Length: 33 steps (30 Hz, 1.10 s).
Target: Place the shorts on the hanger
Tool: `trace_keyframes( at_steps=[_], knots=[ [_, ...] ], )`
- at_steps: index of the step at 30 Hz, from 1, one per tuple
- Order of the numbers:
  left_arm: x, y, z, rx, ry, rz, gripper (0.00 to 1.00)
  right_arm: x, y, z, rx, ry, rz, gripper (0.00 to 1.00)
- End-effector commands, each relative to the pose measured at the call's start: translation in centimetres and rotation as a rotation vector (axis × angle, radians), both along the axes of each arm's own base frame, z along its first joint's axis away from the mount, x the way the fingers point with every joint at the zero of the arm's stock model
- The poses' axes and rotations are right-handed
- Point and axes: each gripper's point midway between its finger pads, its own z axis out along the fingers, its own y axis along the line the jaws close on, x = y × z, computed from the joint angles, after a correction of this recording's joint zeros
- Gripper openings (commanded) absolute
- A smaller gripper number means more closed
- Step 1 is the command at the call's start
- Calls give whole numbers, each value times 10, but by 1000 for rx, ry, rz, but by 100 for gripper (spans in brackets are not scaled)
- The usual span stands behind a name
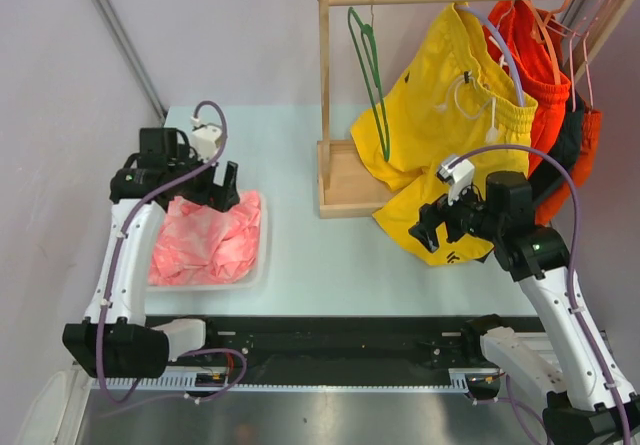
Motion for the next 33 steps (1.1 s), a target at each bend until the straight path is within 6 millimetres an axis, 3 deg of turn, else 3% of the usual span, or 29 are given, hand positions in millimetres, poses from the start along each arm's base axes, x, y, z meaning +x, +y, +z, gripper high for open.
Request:
trace_keyframes(
  at_steps=[1, 6, 13, 14, 17, 22, 26, 27, 28, 29, 30, 31, 32, 33],
  knots=[
    [13, 37, 23, -4, -37, 81, 100, 5, 5, 9, 7, -48, 27, 100],
    [12, 81, 5, 60, 20, 142, 100, 8, 9, 9, 5, -54, 38, 100],
    [4, 135, -61, 193, 122, 208, 100, 8, 10, 7, 1, -49, 46, 100],
    [-3, 136, -80, 204, 162, 200, 100, 8, 10, 7, -1, -48, 44, 100],
    [-6, 139, -111, 218, 196, 187, 100, 7, 10, 6, -5, -44, 45, 100],
    [-2, 146, -152, 241, 226, 193, 100, 7, 8, 7, -15, -42, 43, 100],
    [-12, 139, -183, 205, 307, 158, 99, 7, 8, 8, -17, -42, 46, 100],
    [-13, 129, -183, 162, 314, 114, 92, 7, 8, 9, -17, -42, 46, 100],
    [-14, 123, -180, 135, 317, 80, 70, 7, 8, 10, -17, -46, 47, 100],
    [-8, 119, -166, 122, 293, 41, 55, 7, 9, 13, -13, -51, 49, 100],
    [-15, 103, -155, 46, 307, -1, 39, 6, 10, 13, -10, -48, 54, 100],
    [-13, 99, -143, 25, 291, -13, 15, 5, 11, 16, -4, -52, 60, 99],
    [-1, 97, -112, 18, 215, -12, 5, 4, 13, 19, 8, -56, 75, 97],
    [3, 93, -94, 1, 182, -15, 0, 3, 15, 22, 15, -63, 82, 97]
  ],
)
